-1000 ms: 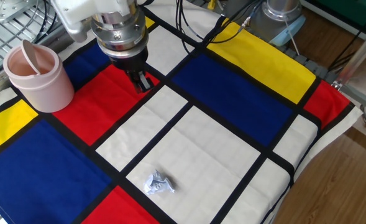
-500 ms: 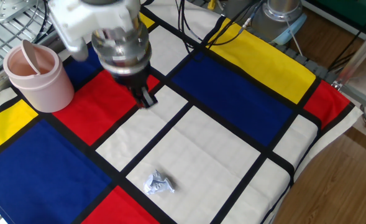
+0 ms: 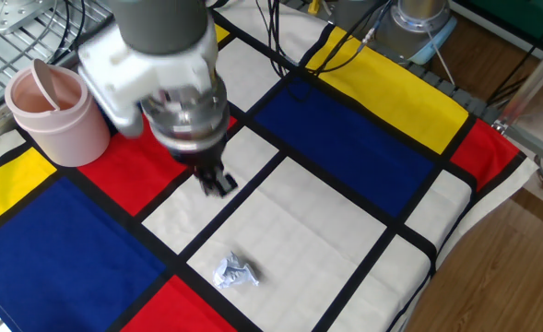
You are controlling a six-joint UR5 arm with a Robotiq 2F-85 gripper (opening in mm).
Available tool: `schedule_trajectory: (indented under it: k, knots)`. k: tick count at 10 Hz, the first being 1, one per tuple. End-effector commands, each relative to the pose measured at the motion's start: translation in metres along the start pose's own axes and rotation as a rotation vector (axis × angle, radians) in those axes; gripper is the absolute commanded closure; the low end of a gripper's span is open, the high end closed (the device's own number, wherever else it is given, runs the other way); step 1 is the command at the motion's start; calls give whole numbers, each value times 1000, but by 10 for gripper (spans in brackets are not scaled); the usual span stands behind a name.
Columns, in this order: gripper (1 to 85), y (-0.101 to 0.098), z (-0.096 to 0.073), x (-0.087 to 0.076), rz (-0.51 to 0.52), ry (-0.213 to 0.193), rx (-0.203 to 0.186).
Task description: Put the garbage in the trash can
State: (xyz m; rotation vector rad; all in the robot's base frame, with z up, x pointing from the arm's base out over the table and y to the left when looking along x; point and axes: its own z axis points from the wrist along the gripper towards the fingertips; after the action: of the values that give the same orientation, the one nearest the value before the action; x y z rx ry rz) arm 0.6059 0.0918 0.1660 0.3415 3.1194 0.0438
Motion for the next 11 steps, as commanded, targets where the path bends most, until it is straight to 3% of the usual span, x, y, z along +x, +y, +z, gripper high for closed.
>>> schedule_trajectory:
  k: [1, 5, 11]
  knots:
    - [847, 18, 14, -8, -14, -10, -33]
    - [847, 31, 23, -4, -8, -3, -49]
    - [847, 30, 22, -2, -14, 1, -39]
